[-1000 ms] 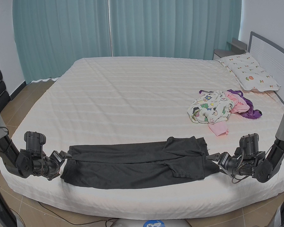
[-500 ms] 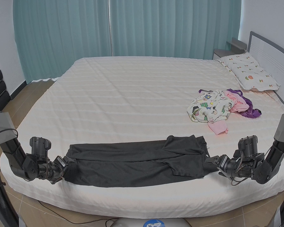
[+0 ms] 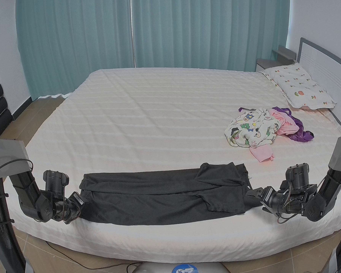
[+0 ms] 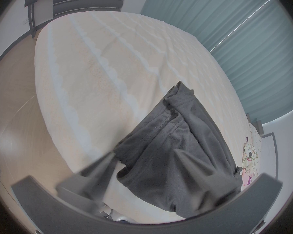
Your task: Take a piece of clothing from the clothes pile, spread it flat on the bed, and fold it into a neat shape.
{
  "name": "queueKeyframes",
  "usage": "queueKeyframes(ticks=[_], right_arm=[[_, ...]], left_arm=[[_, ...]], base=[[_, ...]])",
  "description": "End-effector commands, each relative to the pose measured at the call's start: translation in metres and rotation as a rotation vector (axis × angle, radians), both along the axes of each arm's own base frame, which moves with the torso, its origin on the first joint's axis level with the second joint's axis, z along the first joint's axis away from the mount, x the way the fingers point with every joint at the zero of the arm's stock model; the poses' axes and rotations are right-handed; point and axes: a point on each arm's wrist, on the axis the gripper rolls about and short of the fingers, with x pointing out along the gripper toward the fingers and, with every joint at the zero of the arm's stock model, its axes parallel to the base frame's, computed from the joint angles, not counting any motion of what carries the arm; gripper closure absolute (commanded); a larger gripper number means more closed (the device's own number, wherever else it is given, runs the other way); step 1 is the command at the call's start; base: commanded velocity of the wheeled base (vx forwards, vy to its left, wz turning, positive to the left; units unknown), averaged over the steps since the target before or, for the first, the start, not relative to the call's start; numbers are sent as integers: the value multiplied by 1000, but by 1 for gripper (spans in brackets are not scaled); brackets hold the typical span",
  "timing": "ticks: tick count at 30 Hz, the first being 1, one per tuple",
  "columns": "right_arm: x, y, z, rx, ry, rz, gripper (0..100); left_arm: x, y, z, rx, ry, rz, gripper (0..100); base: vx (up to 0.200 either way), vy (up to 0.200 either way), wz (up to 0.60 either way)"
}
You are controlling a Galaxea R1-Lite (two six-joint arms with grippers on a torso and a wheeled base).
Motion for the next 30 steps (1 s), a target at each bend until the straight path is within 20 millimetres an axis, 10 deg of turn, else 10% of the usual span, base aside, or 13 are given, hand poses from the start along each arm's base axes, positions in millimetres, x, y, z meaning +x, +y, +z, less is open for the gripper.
queueKeyframes(ticks=[1, 23, 24, 30], right_arm=[[0, 0, 0, 0, 2, 1, 0], [-1, 0, 0, -3, 1, -1, 0], [-1, 0, 0, -3, 1, -1, 0], [1, -1, -4, -2, 13, -9, 0]], left_arm=[[-4, 0, -5, 7, 25, 5, 100], [-18, 4, -8, 124, 77, 45, 100], [-18, 4, -8, 124, 77, 45, 0], [-17, 5, -7, 121, 64, 49, 0]], base=[[0, 0, 0], [0, 0, 0], [0, 0, 0], [0, 0, 0]])
